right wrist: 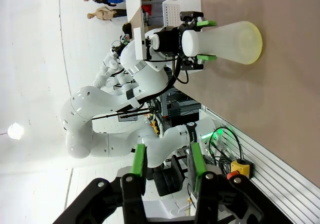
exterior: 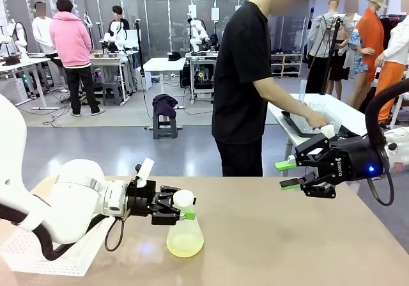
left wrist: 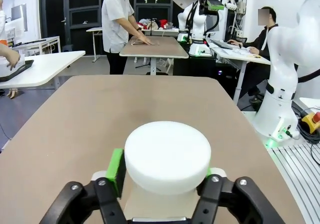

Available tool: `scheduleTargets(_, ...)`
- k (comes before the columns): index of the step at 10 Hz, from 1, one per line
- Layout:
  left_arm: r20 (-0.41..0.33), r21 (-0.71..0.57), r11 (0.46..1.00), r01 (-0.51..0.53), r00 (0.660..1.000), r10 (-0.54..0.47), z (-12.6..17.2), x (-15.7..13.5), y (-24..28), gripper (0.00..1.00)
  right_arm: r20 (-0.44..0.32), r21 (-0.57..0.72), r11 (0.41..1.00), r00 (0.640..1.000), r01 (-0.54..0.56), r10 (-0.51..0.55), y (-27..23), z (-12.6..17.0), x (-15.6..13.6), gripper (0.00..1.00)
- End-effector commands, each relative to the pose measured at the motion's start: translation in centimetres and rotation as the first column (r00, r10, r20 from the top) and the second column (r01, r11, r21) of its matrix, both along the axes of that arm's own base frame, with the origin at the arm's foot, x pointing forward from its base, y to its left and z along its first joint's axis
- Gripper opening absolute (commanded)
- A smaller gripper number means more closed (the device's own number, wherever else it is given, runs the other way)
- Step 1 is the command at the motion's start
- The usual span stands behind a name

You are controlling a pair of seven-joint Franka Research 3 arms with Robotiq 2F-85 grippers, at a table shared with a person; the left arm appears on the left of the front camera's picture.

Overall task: Prepare the solutions needed for the experiment.
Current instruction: When the human places the Big flask in the center of the table, pick up the Big flask and place it in the left Organizing basket.

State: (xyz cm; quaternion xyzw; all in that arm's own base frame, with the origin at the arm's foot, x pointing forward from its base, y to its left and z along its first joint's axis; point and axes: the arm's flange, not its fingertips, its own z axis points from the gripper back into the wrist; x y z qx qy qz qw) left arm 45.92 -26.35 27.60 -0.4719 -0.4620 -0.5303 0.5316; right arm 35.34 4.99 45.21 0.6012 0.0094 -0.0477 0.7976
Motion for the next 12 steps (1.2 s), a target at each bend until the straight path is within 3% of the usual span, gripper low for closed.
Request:
scheduleTargets(1,-0.008,-0.03,1.0,0.005,1.0,-0.005,-0.5,0.1,-0.1,0.44,0.005,0.004,1.0,1.0,-0.002,0.002,0.1,0.1,-0.1,0.44)
scheduleTargets(4,-0.012,-0.036,0.999,0.008,1.0,-0.008,-0.4,0.0,-0.2,0.16,0.005,0.004,1.0,1.0,-0.002,0.002,0.1,0.1,-0.1,0.44)
scheduleTargets(5,-0.015,-0.035,0.999,0.006,1.0,-0.007,-0.4,-0.1,-0.1,0.27,0.005,0.004,1.0,1.0,-0.002,0.002,0.1,0.1,-0.1,0.44)
scheduleTargets(6,-0.007,-0.033,0.999,0.01,1.0,-0.011,-0.3,-0.3,-0.1,0.0,0.005,0.004,1.0,1.0,-0.002,0.002,0.1,0.1,-0.1,0.44)
scheduleTargets(7,-0.005,-0.02,1.0,0.017,1.0,-0.017,0.3,-0.6,0.0,0.07,0.005,0.004,1.0,1.0,-0.002,0.002,0.1,0.1,-0.1,0.44)
scheduleTargets(8,0.007,0.006,1.0,0.006,1.0,-0.006,1.2,-0.8,0.3,0.0,0.005,0.004,1.0,1.0,-0.002,0.002,0.1,0.1,-0.1,0.44)
scheduleTargets(12,0.073,0.021,0.999,0.027,0.997,-0.029,8.3,-1.6,3.8,0.0,0.005,0.004,1.0,1.0,-0.002,0.002,0.1,0.1,-0.1,0.44)
